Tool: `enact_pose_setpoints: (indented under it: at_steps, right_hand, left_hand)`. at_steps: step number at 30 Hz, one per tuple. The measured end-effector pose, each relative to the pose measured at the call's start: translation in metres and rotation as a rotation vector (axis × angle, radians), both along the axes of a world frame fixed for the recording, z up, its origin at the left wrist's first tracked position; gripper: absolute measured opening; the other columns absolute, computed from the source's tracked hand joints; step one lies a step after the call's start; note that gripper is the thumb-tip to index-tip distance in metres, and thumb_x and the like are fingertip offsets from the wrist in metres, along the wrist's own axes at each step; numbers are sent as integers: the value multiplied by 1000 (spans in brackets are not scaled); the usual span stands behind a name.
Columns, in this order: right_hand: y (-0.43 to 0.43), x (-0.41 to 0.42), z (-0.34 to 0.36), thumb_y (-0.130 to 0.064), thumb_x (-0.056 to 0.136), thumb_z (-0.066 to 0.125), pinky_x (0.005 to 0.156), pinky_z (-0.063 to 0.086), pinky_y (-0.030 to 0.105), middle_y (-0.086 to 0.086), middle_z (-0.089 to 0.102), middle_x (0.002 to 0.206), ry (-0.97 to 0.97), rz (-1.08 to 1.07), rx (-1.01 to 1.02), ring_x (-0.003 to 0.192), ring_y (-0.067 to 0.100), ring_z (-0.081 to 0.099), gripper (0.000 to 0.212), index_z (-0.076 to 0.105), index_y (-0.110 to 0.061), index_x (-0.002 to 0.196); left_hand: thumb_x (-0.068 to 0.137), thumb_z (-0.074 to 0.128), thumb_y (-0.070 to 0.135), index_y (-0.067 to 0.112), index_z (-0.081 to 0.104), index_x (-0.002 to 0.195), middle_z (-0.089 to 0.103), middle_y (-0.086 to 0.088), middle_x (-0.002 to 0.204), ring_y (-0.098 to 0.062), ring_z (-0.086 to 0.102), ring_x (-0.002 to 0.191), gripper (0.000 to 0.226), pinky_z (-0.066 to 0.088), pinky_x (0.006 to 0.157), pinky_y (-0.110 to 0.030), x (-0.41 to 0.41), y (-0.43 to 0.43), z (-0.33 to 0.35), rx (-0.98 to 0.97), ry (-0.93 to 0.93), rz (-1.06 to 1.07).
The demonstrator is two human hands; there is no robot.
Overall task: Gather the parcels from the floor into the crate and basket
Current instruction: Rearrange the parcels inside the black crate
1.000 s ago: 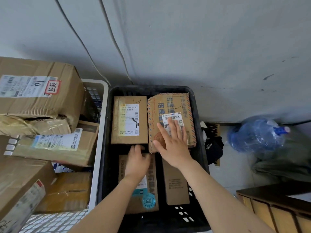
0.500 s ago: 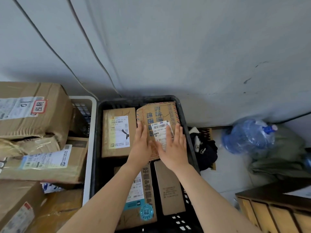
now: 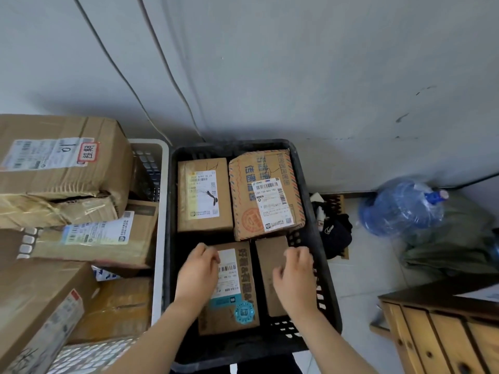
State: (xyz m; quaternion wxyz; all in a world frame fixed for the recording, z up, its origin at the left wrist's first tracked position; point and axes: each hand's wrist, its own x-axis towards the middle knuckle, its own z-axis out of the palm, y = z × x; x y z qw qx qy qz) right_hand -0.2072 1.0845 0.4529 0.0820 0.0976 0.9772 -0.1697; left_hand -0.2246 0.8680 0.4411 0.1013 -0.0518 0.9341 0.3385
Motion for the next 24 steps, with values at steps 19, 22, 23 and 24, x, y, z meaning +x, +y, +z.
enact_pose_setpoints:
  at_steps: [19,22,23,24]
  right_hand:
    - [-19,34,-42,-41,77,77,107,45,40,3,16,132,-518,-77,-412,121,22,42,127,-36,-62,130]
    - [-18,30,-44,-44,77,76,113,36,45,6,12,136,-580,-85,-392,129,26,32,127,-37,-58,134]
    - [-18,30,-43,-46,77,77,113,35,46,6,12,139,-582,-88,-390,130,26,31,127,-37,-58,134]
    - [-19,31,-42,-50,75,76,112,36,47,6,11,141,-565,-85,-379,132,26,32,127,-36,-59,134]
  left_hand:
    - [95,51,9,44,-25,146,12,-10,154,-29,35,134,98,36,111,-44,46,9,-51,236,-576,303]
    - [93,51,7,30,-20,151,-8,-6,159,-27,20,144,94,31,115,-38,41,15,-45,86,-555,257]
    - [93,51,6,25,-13,154,-12,-7,159,-26,13,146,90,27,118,-37,40,17,-43,9,-504,230]
    - [92,51,6,21,-3,155,-12,-9,160,-27,7,148,84,23,119,-36,39,19,-41,-57,-444,196]
